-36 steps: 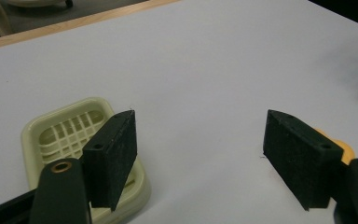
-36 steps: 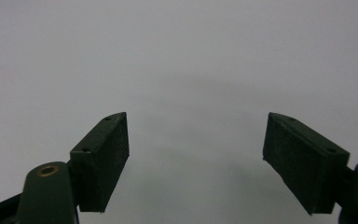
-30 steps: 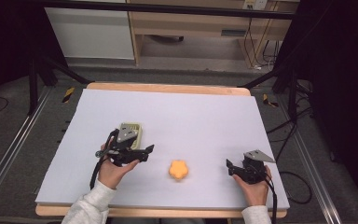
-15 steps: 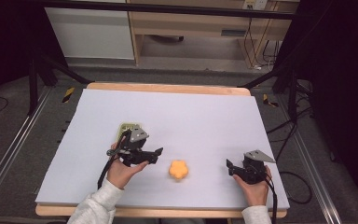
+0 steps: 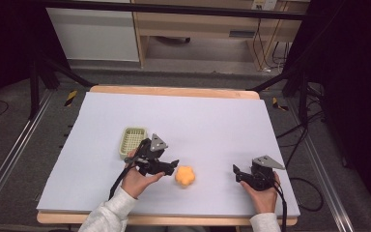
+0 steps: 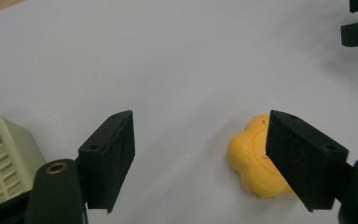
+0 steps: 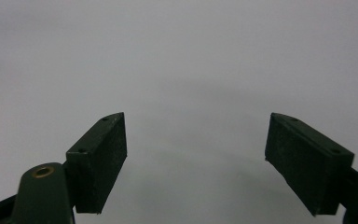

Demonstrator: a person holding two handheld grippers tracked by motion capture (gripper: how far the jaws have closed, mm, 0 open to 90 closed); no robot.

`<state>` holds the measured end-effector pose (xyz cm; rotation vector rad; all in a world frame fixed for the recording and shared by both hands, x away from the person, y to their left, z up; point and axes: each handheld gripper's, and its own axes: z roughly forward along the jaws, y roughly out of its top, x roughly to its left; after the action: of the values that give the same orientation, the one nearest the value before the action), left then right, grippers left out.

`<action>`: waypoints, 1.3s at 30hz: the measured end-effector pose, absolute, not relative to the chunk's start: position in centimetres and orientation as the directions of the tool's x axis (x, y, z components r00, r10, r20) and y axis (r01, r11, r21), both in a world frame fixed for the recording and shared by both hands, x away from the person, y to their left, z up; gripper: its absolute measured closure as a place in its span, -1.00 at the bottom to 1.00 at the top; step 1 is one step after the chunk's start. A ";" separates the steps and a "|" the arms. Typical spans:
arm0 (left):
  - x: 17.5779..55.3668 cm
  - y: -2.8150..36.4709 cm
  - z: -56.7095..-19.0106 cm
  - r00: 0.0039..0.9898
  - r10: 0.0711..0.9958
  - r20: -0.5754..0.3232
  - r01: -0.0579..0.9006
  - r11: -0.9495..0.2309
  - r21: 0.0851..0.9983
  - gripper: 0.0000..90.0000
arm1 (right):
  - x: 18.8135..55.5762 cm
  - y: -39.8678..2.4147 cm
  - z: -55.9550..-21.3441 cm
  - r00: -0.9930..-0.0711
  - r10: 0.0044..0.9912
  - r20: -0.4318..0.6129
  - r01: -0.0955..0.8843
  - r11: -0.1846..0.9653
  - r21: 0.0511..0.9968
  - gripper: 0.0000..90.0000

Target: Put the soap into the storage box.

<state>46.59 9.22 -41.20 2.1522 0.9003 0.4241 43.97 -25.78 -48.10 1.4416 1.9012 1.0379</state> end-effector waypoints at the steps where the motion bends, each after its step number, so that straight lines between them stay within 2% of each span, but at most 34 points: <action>1: 46.6 9.1 -41.3 0.700 0.714 0.015 0.467 -0.475 0.746 -0.47 | 44.0 -25.8 -48.1 -0.286 0.957 0.034 0.546 0.134 0.827 -0.54; 12: 46.3 7.8 -41.9 0.728 0.685 0.025 0.463 -0.519 0.719 -0.49 | 43.9 -25.8 -48.1 -0.289 0.957 0.032 0.548 0.137 0.825 -0.58; 39: 45.8 4.9 -43.9 0.777 0.629 0.023 0.463 -0.597 0.654 -0.61 | 43.9 -25.6 -48.2 -0.308 0.951 0.024 0.550 0.158 0.820 -0.49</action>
<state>45.82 4.91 -43.86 2.3189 0.8089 0.3324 43.92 -25.63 -48.18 1.4221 1.9292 1.0279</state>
